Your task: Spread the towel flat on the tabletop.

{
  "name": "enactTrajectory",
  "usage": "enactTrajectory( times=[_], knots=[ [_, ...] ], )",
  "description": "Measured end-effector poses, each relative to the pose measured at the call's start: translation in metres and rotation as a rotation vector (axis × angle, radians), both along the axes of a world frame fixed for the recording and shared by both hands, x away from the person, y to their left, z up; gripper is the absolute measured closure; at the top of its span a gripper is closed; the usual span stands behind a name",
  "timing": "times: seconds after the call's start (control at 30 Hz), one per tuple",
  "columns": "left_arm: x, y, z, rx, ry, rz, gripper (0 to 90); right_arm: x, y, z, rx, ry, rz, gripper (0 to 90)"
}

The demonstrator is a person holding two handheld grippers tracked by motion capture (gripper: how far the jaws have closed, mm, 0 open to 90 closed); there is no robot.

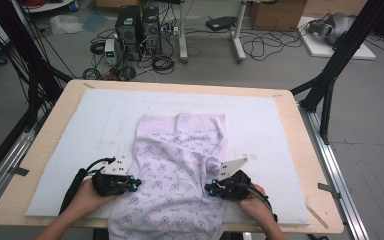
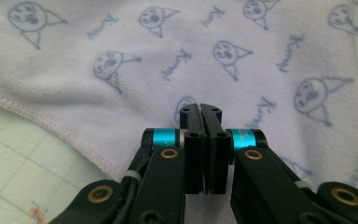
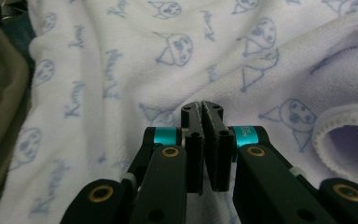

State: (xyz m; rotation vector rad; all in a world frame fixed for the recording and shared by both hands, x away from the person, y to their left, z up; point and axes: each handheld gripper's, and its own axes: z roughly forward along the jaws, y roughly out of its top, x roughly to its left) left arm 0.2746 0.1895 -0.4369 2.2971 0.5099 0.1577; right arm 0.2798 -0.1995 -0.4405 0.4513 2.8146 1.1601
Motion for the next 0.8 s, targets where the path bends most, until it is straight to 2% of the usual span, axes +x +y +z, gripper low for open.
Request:
enactTrajectory(
  times=[0.13, 0.2, 0.27, 0.3, 0.33, 0.4, 0.47, 0.53, 0.6, 0.63, 0.67, 0.7, 0.73, 0.77, 0.8],
  knots=[
    [-0.019, 0.011, 0.002, -0.009, 0.009, -0.018, 88.4, -0.008, -0.005, 0.000, 0.012, 0.026, 0.024, 88.2],
    [-0.032, 0.017, 0.006, -0.023, 0.007, -0.034, 88.3, -0.019, -0.010, 0.003, 0.041, 0.032, 0.051, 88.2],
    [-0.043, 0.022, 0.012, -0.055, -0.004, -0.036, 86.1, -0.032, -0.016, 0.009, 0.091, 0.021, 0.066, 86.5],
    [-0.044, 0.023, 0.013, -0.058, -0.012, -0.028, 78.9, -0.036, -0.021, 0.013, 0.114, 0.012, 0.044, 83.3],
    [-0.043, 0.023, 0.015, -0.062, -0.021, -0.016, 74.1, -0.035, -0.024, 0.016, 0.115, 0.001, 0.028, 80.4],
    [-0.034, 0.022, 0.017, -0.061, -0.026, 0.014, 65.8, -0.031, -0.027, 0.019, 0.084, -0.011, -0.018, 74.2],
    [-0.023, 0.018, 0.014, -0.051, -0.035, 0.029, 64.0, -0.026, -0.024, 0.018, 0.069, -0.021, -0.021, 71.2],
    [-0.014, 0.013, 0.009, -0.028, -0.028, 0.031, 63.5, -0.022, -0.017, 0.013, 0.040, -0.016, -0.014, 70.2],
    [-0.006, 0.007, 0.000, 0.000, -0.006, 0.020, 64.8, -0.016, -0.009, 0.006, 0.003, -0.014, -0.008, 70.7],
    [-0.005, 0.005, -0.003, -0.012, -0.011, 0.012, 68.1, -0.014, -0.006, 0.003, -0.019, -0.013, -0.007, 72.2],
    [-0.005, 0.005, -0.003, -0.026, -0.006, 0.017, 72.0, -0.012, -0.005, 0.000, -0.013, -0.009, -0.002, 75.7],
    [-0.005, 0.006, -0.002, -0.019, -0.010, 0.014, 78.4, -0.011, -0.005, 0.000, 0.000, -0.003, -0.004, 79.5],
    [-0.007, 0.006, -0.002, -0.015, -0.017, 0.011, 86.7, -0.010, -0.005, 0.000, 0.005, 0.005, 0.004, 87.4],
    [-0.009, 0.006, -0.002, -0.020, -0.016, 0.016, 87.1, -0.011, -0.004, -0.001, 0.007, 0.016, 0.014, 87.8],
    [-0.012, 0.008, -0.002, -0.015, -0.015, 0.010, 87.5, -0.013, -0.004, -0.001, 0.009, 0.005, 0.016, 88.1]
  ],
)
